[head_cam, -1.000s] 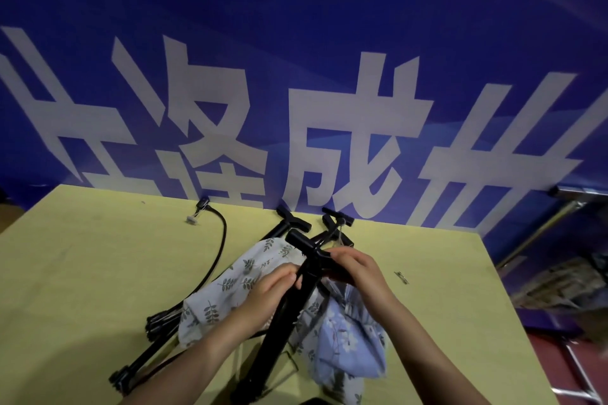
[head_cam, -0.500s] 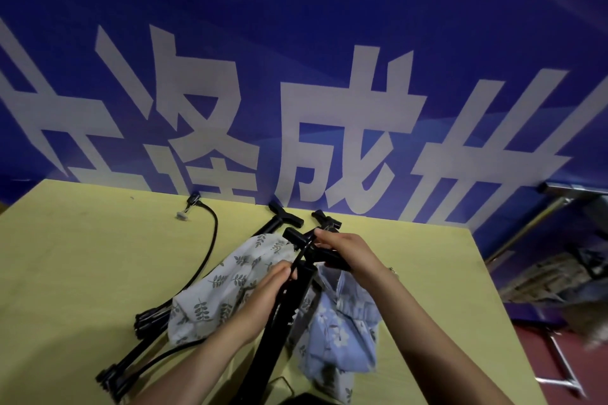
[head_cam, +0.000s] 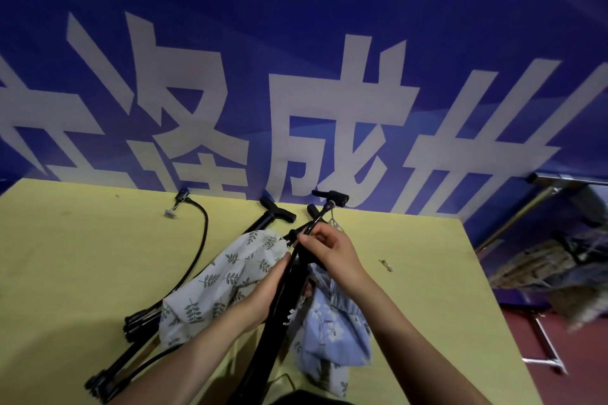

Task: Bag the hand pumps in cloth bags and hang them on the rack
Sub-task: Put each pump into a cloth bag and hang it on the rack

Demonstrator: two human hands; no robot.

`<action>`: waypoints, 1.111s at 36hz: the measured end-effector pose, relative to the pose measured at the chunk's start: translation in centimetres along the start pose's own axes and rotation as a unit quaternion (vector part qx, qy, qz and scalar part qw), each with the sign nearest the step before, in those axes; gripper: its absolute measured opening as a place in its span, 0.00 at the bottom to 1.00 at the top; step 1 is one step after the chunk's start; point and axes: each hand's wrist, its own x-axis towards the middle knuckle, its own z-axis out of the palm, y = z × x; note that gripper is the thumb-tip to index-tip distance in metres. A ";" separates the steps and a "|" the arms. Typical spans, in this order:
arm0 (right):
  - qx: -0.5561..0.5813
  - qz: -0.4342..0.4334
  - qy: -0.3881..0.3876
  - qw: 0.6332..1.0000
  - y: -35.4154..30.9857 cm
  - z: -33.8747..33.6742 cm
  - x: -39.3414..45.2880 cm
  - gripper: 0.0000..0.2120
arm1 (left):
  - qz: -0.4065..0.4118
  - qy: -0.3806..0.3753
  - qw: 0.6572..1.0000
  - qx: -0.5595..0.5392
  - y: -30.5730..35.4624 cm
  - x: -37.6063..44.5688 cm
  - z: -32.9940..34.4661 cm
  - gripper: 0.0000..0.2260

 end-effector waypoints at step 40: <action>0.022 0.052 0.097 0.994 1.8 -1.2 1.3 0.13 | -0.030 0.009 0.999 0.015 -0.8 2.3 0.3 0.26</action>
